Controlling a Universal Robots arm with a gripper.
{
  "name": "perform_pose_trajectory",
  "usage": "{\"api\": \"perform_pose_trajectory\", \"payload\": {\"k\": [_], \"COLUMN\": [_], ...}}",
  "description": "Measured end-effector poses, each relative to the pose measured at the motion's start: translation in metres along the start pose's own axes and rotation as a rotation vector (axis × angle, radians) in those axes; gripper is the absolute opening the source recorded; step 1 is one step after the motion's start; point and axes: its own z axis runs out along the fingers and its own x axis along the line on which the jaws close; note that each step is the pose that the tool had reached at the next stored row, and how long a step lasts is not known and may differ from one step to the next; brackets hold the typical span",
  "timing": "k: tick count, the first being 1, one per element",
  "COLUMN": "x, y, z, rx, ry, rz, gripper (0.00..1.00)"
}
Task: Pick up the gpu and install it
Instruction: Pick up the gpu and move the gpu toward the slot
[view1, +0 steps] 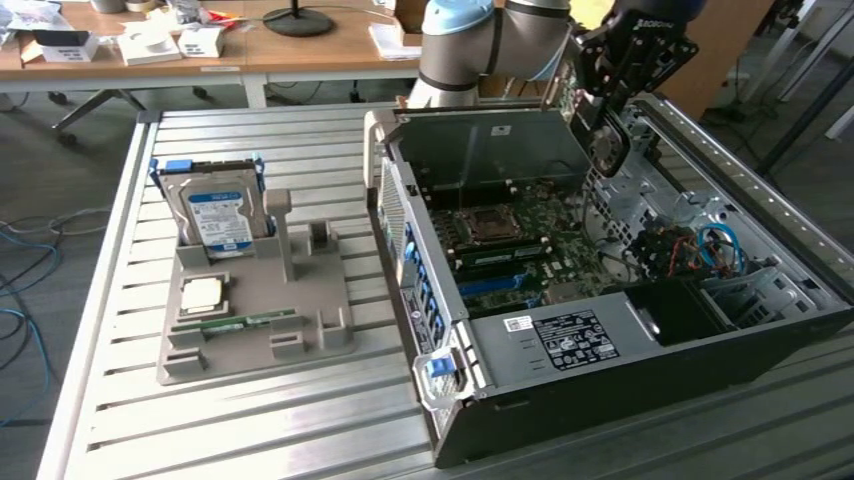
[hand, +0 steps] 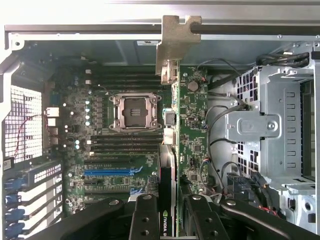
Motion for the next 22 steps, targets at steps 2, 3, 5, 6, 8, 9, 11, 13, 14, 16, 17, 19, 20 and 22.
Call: {"api": "perform_pose_trajectory", "payload": {"k": [2,3,5,6,8,9,11,13,14,16,17,19,20,22], "x": [0.0000,-0.0002,-0.0020,-0.0029,-0.0030,-0.0030,-0.0033,-0.0040,-0.0040,-0.0040,-0.0040,-0.0040,-0.0040,-0.0040], "y": [0.0000,0.0000,0.0001,0.0001,0.0001,0.0001,0.0001,0.0002,0.0001,0.0001,0.0001,0.0000,-0.0001,-0.0003], "z": [0.0000,0.0000,0.0000,0.0001,0.0001,0.0001,0.0000,0.0001,0.0001,0.0001,0.0001,0.0010,0.0022,0.0050], "rx": [0.0000,0.0000,0.0000,-0.0002,-0.0002,-0.0002,-0.0002,-0.0003,-0.0003,-0.0002,-0.0002,-0.0002,-0.0003,-0.0002], "ry": [0.0000,0.0000,0.0001,0.0000,0.0001,0.0000,0.0001,0.0003,0.0004,0.0004,0.0004,0.0005,0.0005,0.0005], "rz": [0.000,0.000,0.000,-0.001,-0.001,-0.001,-0.001,-0.004,-0.005,-0.006,-0.006,-0.006,-0.006,-0.006], "gripper": [0.26,0.26,0.26,0.26,0.26,0.26,0.26,0.26,0.26,0.26,0.26,0.26,0.26,0.26]}}
